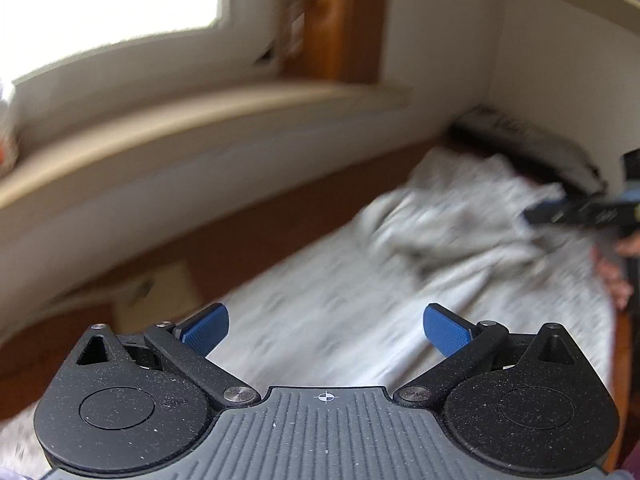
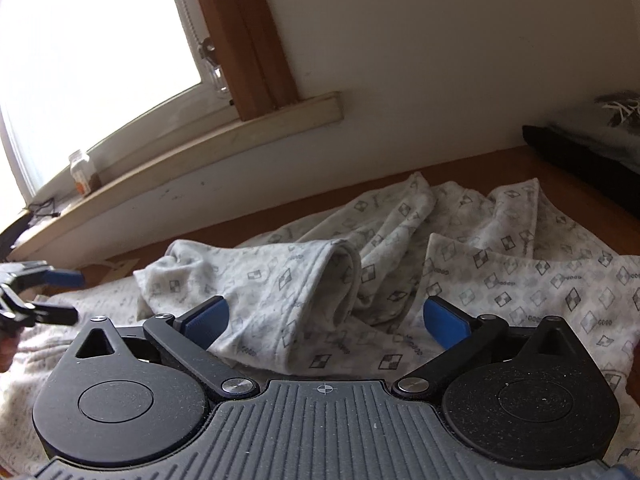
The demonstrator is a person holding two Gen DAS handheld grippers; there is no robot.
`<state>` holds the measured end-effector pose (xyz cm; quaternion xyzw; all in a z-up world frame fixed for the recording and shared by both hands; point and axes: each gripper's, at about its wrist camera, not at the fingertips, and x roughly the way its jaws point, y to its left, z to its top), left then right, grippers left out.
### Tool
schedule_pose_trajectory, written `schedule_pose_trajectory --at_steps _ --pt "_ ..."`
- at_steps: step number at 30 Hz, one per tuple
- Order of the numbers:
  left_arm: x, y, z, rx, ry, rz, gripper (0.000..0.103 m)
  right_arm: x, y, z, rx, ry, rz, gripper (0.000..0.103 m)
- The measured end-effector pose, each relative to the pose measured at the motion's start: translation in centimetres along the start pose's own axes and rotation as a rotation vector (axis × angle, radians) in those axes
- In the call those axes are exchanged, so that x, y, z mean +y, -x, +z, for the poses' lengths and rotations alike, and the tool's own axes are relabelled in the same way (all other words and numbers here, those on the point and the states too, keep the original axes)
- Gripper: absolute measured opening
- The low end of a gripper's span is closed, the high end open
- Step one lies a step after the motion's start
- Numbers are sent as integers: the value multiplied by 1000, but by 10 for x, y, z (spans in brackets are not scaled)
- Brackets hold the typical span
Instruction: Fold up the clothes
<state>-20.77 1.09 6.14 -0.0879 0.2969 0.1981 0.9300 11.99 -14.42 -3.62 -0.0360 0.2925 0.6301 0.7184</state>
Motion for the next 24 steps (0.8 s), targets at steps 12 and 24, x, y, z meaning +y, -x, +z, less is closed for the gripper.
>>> schedule_pose_trajectory --at_steps 12,24 --pt "-103 -54 38 12 -170 -156 60 -23 6 -1 -33 -126 59 103" --pt "-162 -105 37 32 -324 -136 70 -31 9 -4 -72 -186 42 103"
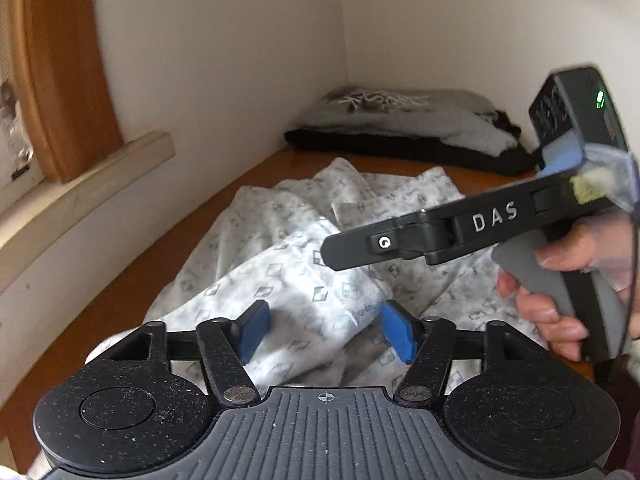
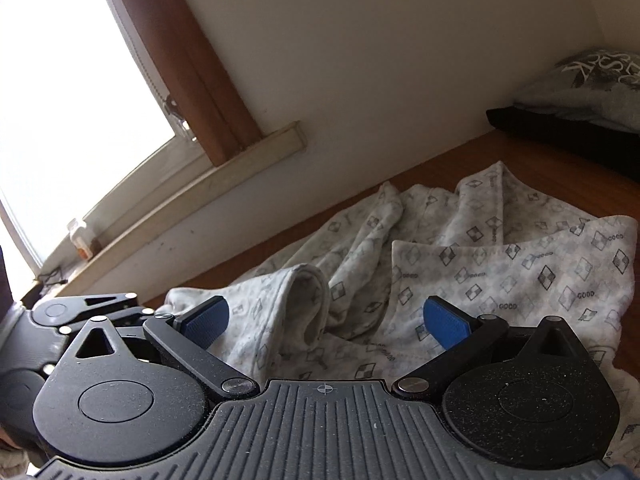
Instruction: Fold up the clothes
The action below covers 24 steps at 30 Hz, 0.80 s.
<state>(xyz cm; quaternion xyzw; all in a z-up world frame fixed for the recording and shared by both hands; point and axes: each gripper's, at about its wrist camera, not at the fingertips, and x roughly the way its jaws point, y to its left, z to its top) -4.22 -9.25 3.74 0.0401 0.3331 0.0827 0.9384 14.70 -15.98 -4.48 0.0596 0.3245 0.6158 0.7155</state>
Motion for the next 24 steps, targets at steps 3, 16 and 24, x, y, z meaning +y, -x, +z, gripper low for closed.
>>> schedule_pose_trajectory --at_steps 3,16,24 --pt "-5 -7 1 10 -33 18 76 -1 1 -1 -7 -7 -2 103" --pt "49 30 4 -66 161 13 12 -6 4 -1 -28 -29 -9 103" --pt "123 116 -15 -175 326 142 11 -7 5 -1 -31 -35 -20 103"
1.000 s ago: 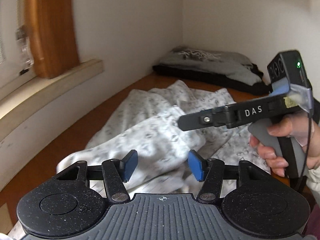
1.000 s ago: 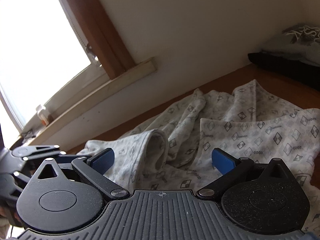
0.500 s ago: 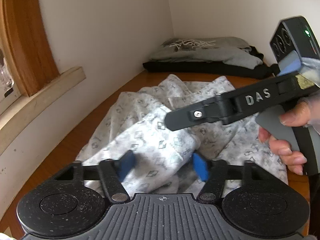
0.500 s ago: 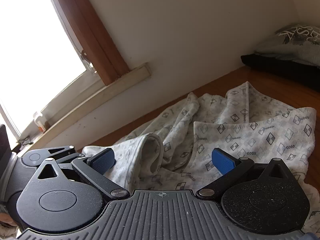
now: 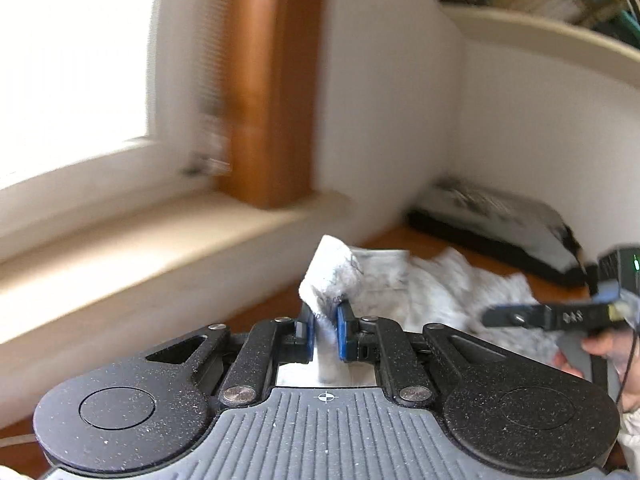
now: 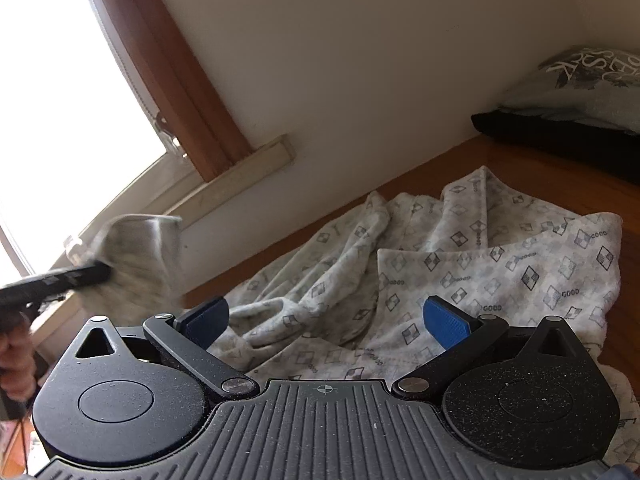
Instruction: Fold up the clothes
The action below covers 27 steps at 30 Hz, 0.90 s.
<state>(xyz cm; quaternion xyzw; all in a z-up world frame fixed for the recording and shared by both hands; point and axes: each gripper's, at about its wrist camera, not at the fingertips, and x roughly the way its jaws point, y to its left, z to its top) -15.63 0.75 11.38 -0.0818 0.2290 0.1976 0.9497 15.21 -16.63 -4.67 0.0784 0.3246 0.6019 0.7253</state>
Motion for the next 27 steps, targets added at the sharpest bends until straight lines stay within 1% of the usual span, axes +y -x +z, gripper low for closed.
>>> schedule_pose_trajectory --at_steps 2,5,8,11,13,19,21,23,24,26,27 --pt "24 23 3 -26 47 36 11 0 0 0 1 0 -2 103" --pt "55 58 -2 -57 104 86 10 0 0 0 1 -2 -4 103" --pt "78 91 -12 -79 153 116 10 0 -1 0 1 -2 -9 103" --pt "93 113 -29 -71 194 137 10 0 -2 0 3 -1 -15 103" --pt "101 122 -45 -62 225 145 10 0 -3 0 4 1 -18 103" --pt "116 115 -102 53 313 143 11 0 -4 -1 9 4 -29 103" --pt "120 113 -114 76 331 145 13 0 -4 -1 10 4 -30 103" --pt "124 114 -120 86 345 150 25 0 -5 -1 12 5 -32 103" --pt "126 114 -122 91 352 153 28 0 -5 -1 12 5 -32 103" --pt "128 116 -125 95 363 161 45 1 -4 -1 12 5 -32 103" --pt "129 119 -125 91 368 163 49 1 -4 -1 12 4 -34 103"
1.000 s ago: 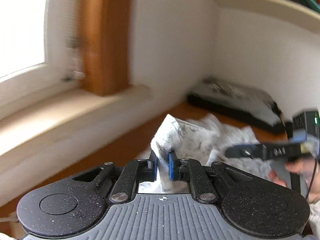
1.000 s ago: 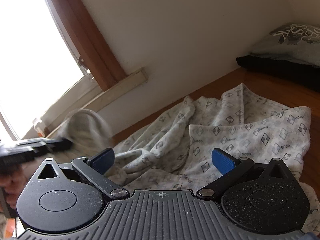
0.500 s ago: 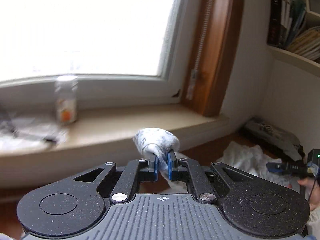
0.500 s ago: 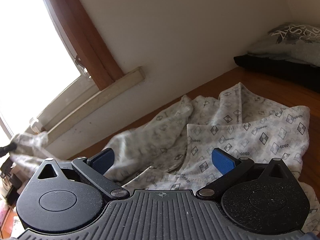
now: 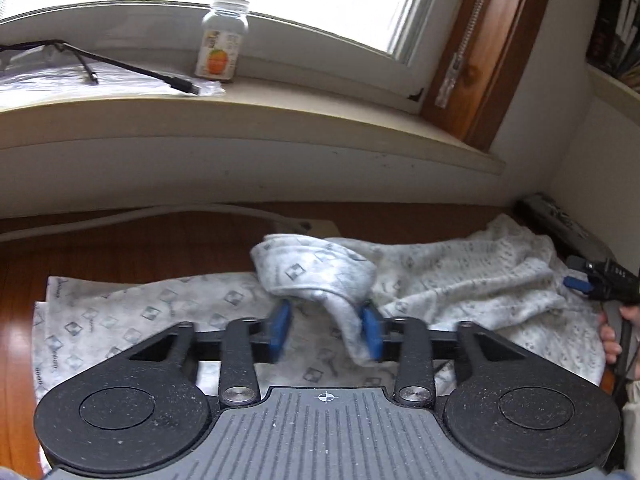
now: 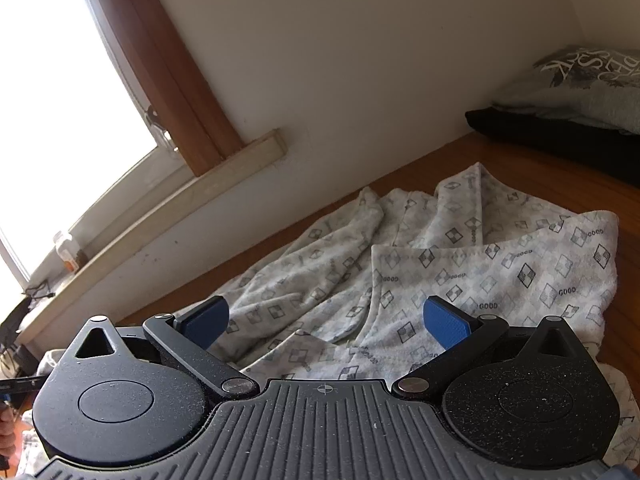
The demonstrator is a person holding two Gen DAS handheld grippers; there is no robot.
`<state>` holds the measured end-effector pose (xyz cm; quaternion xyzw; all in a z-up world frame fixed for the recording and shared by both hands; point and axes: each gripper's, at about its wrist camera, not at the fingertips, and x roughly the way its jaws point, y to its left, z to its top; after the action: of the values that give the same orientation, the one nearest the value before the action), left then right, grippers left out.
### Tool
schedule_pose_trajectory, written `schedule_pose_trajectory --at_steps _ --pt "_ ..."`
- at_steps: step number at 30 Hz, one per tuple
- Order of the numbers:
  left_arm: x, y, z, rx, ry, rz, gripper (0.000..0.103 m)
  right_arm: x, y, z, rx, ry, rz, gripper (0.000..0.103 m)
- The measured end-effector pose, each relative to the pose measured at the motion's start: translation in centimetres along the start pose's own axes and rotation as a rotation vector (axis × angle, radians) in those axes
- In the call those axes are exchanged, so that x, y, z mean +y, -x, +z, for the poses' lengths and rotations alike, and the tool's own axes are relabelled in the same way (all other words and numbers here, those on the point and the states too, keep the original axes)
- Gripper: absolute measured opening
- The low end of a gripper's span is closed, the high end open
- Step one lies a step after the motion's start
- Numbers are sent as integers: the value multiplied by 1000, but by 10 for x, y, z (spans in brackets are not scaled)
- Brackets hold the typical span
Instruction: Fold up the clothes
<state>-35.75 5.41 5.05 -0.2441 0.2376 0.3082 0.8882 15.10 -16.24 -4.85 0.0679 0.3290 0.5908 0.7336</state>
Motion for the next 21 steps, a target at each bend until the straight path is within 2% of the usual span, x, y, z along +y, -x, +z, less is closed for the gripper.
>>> schedule_pose_trajectory --at_steps 2,7,12,14,17,21 --pt "3 3 3 -13 22 -10 56 0 0 0 -1 -1 -1 103" --pt "5 3 11 -39 42 0 64 -1 -1 0 -1 -2 1 103" --pt "7 -8 11 12 14 57 60 -1 0 0 -4 -4 3 103" --pt "10 -4 6 23 5 58 56 -2 -1 0 -4 -4 4 103" --pt "16 3 0 29 9 54 57 -2 -1 0 -2 -2 6 103" --pt "26 2 1 54 52 13 58 -1 0 0 -5 -5 2 103"
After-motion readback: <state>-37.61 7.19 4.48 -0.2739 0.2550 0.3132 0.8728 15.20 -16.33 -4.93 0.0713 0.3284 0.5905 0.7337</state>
